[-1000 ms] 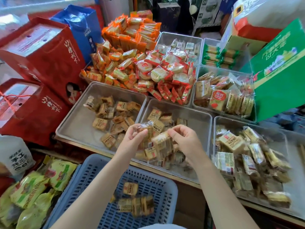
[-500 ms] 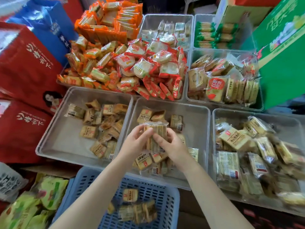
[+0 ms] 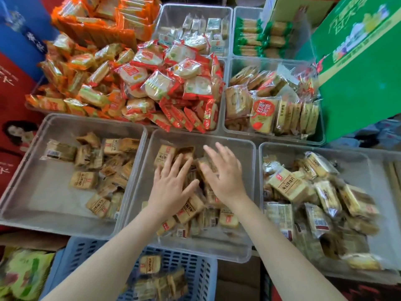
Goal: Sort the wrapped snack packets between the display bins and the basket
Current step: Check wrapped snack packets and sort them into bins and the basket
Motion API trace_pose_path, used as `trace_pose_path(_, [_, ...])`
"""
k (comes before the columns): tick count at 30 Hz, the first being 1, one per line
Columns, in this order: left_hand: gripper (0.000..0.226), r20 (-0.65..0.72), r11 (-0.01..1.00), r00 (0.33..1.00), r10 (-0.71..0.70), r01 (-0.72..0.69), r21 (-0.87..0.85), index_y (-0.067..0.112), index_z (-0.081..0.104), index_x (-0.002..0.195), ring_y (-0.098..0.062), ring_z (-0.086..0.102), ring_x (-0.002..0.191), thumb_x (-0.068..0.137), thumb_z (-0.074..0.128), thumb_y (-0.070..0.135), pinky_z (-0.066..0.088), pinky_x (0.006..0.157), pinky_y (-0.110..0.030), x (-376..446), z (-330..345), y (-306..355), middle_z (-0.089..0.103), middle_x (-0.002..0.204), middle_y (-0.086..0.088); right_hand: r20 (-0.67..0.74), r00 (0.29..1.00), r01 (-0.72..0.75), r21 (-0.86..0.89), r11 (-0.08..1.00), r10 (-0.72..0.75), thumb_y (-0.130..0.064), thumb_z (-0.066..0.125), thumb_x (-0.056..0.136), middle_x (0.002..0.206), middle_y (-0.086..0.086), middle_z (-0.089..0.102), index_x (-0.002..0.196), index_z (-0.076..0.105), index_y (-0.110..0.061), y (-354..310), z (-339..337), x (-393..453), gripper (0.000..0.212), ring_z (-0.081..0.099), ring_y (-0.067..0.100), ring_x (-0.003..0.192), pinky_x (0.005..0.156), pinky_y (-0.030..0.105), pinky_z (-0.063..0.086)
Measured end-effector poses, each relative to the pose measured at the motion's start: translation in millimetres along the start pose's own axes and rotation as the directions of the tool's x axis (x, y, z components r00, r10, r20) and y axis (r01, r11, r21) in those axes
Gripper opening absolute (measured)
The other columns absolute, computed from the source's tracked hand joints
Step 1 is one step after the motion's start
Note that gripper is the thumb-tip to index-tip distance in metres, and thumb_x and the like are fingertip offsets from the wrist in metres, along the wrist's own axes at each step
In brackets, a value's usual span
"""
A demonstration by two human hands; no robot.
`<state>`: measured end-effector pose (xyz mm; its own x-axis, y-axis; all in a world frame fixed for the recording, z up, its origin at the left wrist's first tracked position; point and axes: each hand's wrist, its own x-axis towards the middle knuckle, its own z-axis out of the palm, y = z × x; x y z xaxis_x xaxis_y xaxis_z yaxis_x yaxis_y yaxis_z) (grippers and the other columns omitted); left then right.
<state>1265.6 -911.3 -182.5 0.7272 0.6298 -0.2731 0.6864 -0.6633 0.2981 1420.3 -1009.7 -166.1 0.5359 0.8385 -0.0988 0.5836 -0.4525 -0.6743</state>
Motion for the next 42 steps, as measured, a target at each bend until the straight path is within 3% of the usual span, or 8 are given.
trace_pose_path(3, [0.077,0.019,0.999,1.000,0.013,-0.014,0.044,0.042,0.008,0.162,-0.016,-0.019,0.156,0.092,0.000,0.073,0.004,0.126,-0.049,-1,1,-4,-0.002,0.171,0.007,0.149,0.987,-0.051,-0.093,0.994,0.064,-0.060,0.039,0.101,0.166,-0.002,0.028,0.153,0.039,-0.043,9,23,0,0.055,0.023,0.025,0.151,0.122,0.051,0.018])
trace_pose_path(7, [0.071,0.024,0.997,1.000,0.020,-0.021,0.072,0.044,0.006,0.162,-0.018,-0.019,0.156,0.095,-0.003,0.067,0.003,0.126,-0.049,-2,2,-6,-0.004,0.172,0.006,0.016,0.965,-0.260,-0.047,0.965,0.261,-0.048,0.037,0.105,0.160,0.005,0.038,0.152,0.043,-0.034,28,31,5,0.050,0.036,0.031,0.144,0.118,0.053,0.031])
trace_pose_path(15, [0.078,0.029,1.000,0.999,0.014,-0.015,0.017,0.041,0.012,0.162,-0.019,-0.011,0.158,0.091,-0.003,0.069,-0.001,0.125,-0.049,0,-4,1,0.003,0.172,0.004,0.100,0.972,-0.226,0.117,0.967,0.215,-0.064,0.023,0.094,0.163,-0.004,0.034,0.153,0.043,-0.026,-3,9,-23,0.073,0.019,0.012,0.154,0.127,0.045,0.007])
trace_pose_path(21, [0.052,-0.409,0.987,0.912,0.016,-0.080,-0.139,0.019,0.058,0.140,-0.023,0.027,0.153,0.102,0.037,0.048,0.011,0.125,-0.047,-63,-21,-30,0.046,0.157,-0.004,0.149,0.985,-0.118,0.246,0.962,0.083,-0.043,0.044,0.105,0.148,-0.008,0.050,0.143,0.053,-0.024,-65,2,-34,0.044,0.039,0.005,0.139,0.119,0.033,0.031])
trace_pose_path(24, [0.048,-0.522,0.977,0.834,-0.181,0.090,-0.194,0.014,0.064,0.128,-0.027,0.035,0.147,0.098,0.042,0.044,0.015,0.123,-0.051,-110,-24,-91,0.055,0.147,-0.011,0.233,0.972,-0.034,0.245,0.969,-0.025,-0.040,0.049,0.105,0.137,-0.010,0.055,0.138,0.056,-0.023,-110,22,-25,0.038,0.047,0.006,0.130,0.112,0.035,0.040])
trace_pose_path(29, [0.084,-0.340,0.877,0.809,-0.480,0.449,-0.170,0.013,0.046,0.152,-0.025,0.013,0.157,0.092,0.026,0.069,-0.011,0.124,-0.042,-157,-25,-195,0.034,0.164,-0.009,0.435,0.882,0.110,0.180,0.978,-0.179,-0.036,0.059,0.101,0.141,-0.002,0.056,0.139,0.056,-0.019,-188,87,-2,0.041,0.048,0.013,0.132,0.111,0.034,0.041])
trace_pose_path(37, [0.062,-0.381,0.885,0.801,-0.463,0.392,-0.252,0.030,0.057,0.140,-0.027,0.039,0.140,0.091,0.040,0.063,-0.017,0.124,-0.040,-163,-19,-223,0.054,0.143,-0.003,0.560,0.828,0.155,-0.269,0.951,0.024,-0.057,0.073,0.085,0.155,0.008,0.040,0.152,0.040,-0.029,-216,182,65,0.080,0.032,0.033,0.145,0.119,0.053,0.031])
trace_pose_path(42, [0.056,-0.482,0.896,0.757,-0.440,0.334,-0.293,0.030,0.057,0.137,-0.025,0.041,0.131,0.088,0.048,0.056,-0.009,0.124,-0.047,-158,-9,-227,0.057,0.133,-0.005,0.579,0.799,0.041,-0.319,0.947,0.160,-0.067,0.074,0.079,0.165,0.006,0.028,0.154,0.037,-0.037,-204,199,92,0.089,0.026,0.038,0.149,0.121,0.059,0.022])
